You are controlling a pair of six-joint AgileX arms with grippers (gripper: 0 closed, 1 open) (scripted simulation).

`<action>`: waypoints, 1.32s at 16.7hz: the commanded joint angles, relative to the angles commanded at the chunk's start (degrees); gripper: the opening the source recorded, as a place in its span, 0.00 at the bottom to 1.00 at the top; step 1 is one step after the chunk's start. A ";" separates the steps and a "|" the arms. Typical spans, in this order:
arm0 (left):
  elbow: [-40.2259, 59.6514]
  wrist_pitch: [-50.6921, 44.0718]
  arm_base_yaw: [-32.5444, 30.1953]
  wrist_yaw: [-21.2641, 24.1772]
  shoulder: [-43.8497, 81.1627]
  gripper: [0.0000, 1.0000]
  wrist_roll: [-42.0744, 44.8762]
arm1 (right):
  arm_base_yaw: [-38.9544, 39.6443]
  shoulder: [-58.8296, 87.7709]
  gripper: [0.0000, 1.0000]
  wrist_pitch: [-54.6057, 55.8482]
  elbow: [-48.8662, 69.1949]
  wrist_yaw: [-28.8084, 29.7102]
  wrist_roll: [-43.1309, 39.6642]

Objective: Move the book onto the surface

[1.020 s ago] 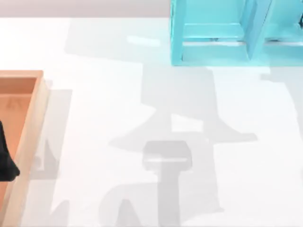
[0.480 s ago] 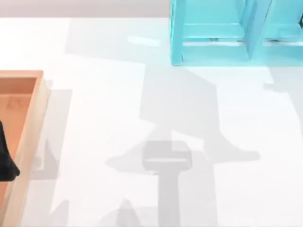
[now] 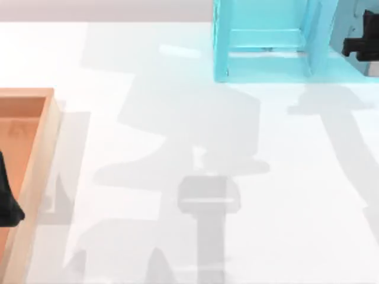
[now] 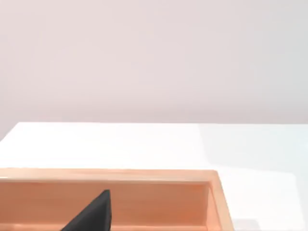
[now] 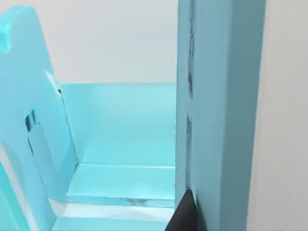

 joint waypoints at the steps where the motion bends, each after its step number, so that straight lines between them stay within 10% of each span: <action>1: 0.00 0.00 0.00 0.00 0.00 1.00 0.00 | 3.93 2.69 0.00 0.99 0.54 3.04 -4.84; 12: 0.00 0.00 0.00 0.00 0.00 1.00 0.00 | 47.69 25.20 0.00 11.00 3.32 38.81 -64.66; 22: 0.00 0.00 0.00 0.00 0.00 1.00 0.00 | 55.53 27.21 0.00 12.60 2.83 45.46 -72.90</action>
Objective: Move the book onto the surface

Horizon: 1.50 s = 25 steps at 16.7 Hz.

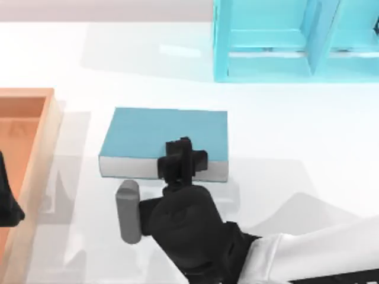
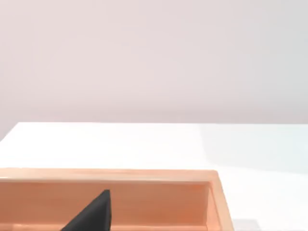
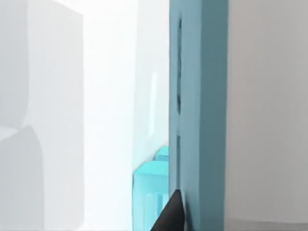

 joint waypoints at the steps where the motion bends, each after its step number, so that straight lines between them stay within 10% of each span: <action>1: 0.00 0.00 0.00 0.00 0.00 1.00 0.00 | 0.17 -0.15 0.00 -0.03 -0.06 0.16 -0.01; 19: 0.00 0.00 0.00 0.00 0.00 1.00 0.00 | 0.45 5.52 0.00 7.04 -1.79 0.65 0.24; 25: 0.00 0.00 0.00 0.00 0.00 1.00 0.00 | 0.45 5.52 0.45 7.04 -1.79 0.65 0.24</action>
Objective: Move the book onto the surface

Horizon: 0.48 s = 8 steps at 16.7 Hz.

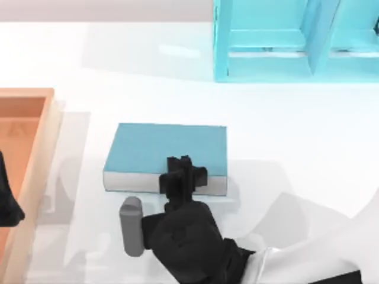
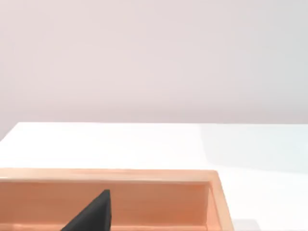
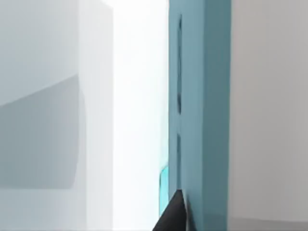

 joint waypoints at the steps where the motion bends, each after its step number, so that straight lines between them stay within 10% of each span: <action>1: 0.00 0.00 0.00 0.00 0.00 1.00 0.00 | 0.00 0.00 0.53 0.00 0.00 0.00 0.00; 8: 0.00 0.00 0.00 0.00 0.00 1.00 0.00 | 0.00 0.00 1.00 0.00 0.00 0.00 0.00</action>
